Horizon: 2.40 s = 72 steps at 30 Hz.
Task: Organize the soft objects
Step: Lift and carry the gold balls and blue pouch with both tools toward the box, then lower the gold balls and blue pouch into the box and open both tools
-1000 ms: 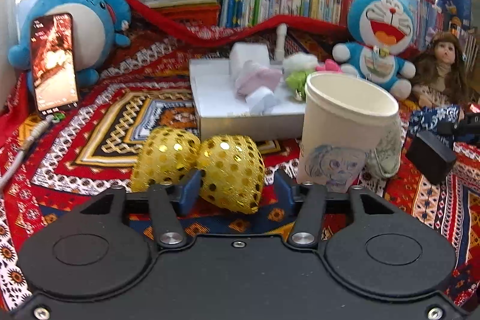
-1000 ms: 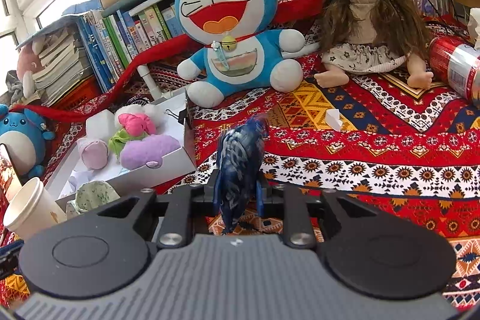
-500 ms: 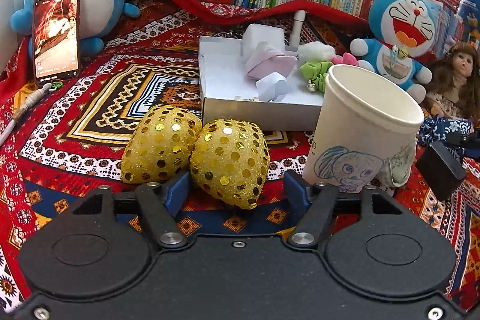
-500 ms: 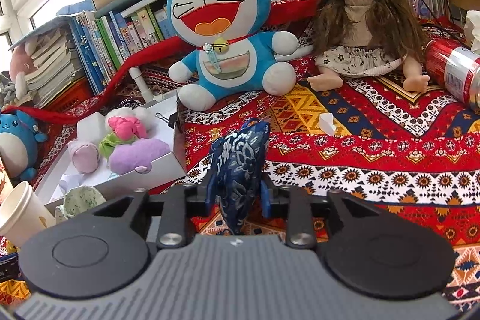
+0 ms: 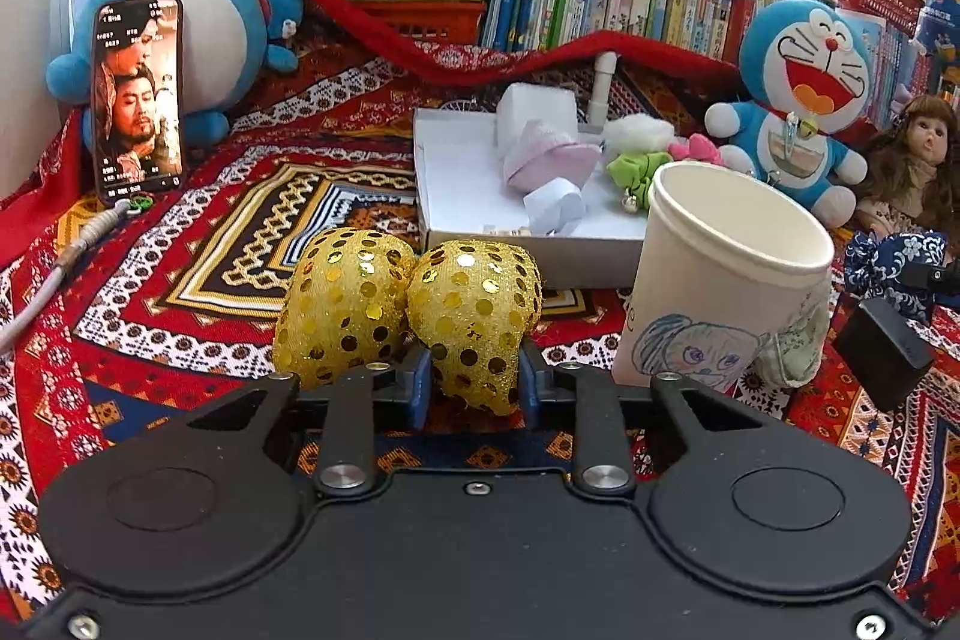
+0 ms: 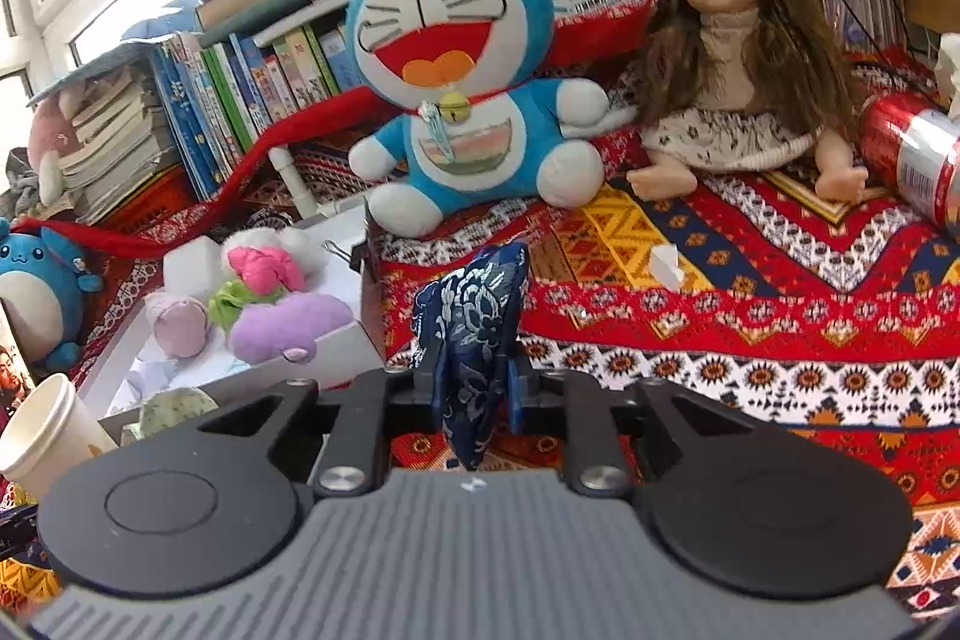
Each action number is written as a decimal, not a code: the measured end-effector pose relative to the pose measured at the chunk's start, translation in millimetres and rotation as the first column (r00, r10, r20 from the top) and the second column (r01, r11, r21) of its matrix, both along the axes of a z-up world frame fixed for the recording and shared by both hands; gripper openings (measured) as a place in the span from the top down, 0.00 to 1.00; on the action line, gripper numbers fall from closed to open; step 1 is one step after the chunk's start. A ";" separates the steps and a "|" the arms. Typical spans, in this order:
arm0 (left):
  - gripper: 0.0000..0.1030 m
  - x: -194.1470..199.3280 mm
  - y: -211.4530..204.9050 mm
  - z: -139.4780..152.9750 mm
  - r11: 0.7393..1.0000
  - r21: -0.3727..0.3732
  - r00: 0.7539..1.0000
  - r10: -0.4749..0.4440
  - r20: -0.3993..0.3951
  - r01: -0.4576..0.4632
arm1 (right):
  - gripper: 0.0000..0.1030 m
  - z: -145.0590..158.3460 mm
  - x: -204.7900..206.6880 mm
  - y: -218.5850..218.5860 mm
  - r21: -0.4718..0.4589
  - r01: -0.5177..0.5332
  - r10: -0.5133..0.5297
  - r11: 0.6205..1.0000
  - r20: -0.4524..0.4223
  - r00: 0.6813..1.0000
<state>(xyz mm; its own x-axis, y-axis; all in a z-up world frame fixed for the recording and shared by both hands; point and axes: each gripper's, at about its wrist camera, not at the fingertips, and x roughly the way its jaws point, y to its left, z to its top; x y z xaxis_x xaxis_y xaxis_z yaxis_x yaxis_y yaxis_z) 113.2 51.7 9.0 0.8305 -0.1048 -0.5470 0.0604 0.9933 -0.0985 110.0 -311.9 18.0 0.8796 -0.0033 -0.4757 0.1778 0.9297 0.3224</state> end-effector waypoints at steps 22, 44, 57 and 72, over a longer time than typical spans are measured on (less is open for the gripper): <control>0.75 11.3 17.4 57.2 0.998 -0.011 0.986 -0.062 0.154 0.065 | 0.78 47.6 10.6 25.7 -0.006 -0.100 0.100 0.995 0.104 0.989; 0.74 110.8 3.8 74.7 0.968 -0.125 0.976 -0.212 0.057 0.217 | 0.78 68.3 70.5 64.5 0.094 -0.280 0.275 0.956 0.057 0.960; 0.74 146.9 -1.8 40.7 0.962 -0.168 0.972 -0.226 -0.059 0.213 | 0.78 41.0 124.5 101.9 0.150 -0.407 0.422 0.901 -0.091 0.902; 0.73 160.6 -3.6 22.5 0.959 -0.192 0.967 -0.232 -0.106 0.209 | 0.77 12.2 143.0 114.8 0.149 -0.420 0.443 0.895 -0.190 0.876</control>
<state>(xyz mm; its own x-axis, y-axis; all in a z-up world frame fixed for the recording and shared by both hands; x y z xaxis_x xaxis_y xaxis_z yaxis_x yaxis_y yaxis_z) 273.8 48.1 31.5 0.7010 -0.3828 -0.6017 0.2520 0.9223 -0.2931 253.1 -197.1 30.2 0.6596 0.4113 -0.6291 -0.1589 0.8944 0.4181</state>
